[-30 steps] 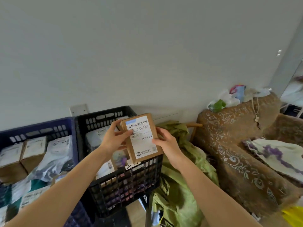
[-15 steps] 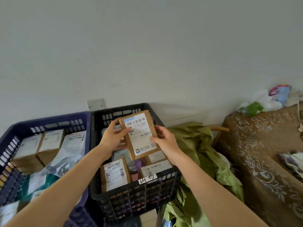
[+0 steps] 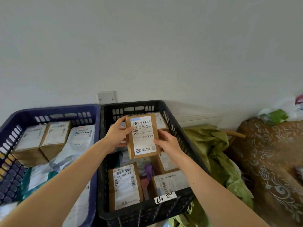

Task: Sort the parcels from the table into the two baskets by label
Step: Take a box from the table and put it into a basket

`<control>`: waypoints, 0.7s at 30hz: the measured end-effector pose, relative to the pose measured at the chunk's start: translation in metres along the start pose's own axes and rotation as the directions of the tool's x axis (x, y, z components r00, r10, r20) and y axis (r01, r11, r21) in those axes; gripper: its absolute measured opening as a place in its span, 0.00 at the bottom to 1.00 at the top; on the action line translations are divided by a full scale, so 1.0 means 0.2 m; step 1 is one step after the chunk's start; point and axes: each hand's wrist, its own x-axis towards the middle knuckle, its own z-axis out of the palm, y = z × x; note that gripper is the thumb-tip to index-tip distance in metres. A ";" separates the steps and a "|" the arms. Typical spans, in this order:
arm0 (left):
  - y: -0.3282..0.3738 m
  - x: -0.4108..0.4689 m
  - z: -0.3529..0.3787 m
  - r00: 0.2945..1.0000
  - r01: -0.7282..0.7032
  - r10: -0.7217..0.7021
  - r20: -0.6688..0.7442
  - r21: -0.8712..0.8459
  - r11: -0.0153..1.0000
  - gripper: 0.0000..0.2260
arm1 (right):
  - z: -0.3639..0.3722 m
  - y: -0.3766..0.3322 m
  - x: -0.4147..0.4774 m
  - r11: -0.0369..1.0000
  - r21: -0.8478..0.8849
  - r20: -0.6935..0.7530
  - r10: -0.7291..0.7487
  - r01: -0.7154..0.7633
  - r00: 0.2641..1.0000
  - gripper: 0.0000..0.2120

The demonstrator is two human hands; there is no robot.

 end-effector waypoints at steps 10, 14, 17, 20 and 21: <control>-0.08 0.16 -0.02 0.990 0.070 -0.069 -0.121 0.001 0.998 0.25 | 0.09 0.05 0.26 0.998 -0.039 0.110 0.061 -0.057 0.992 0.24; -0.10 0.21 -0.03 0.982 0.128 -0.127 -0.141 -0.002 0.992 0.23 | 0.10 0.08 0.35 0.997 -0.029 0.132 0.069 -0.065 0.989 0.25; -0.12 0.24 -0.03 0.972 0.139 -0.145 -0.186 -0.044 0.989 0.21 | 0.12 0.08 0.39 0.998 -0.032 0.091 0.052 -0.049 0.994 0.25; -0.14 0.25 -0.01 0.959 0.153 -0.177 -0.220 -0.124 0.980 0.19 | 0.13 0.09 0.41 0.999 -0.005 0.007 0.052 -0.052 0.999 0.27; -0.15 0.25 0.01 0.955 0.157 -0.190 -0.227 -0.156 0.975 0.18 | 0.14 0.09 0.42 0.997 0.027 -0.034 0.067 -0.066 0.997 0.29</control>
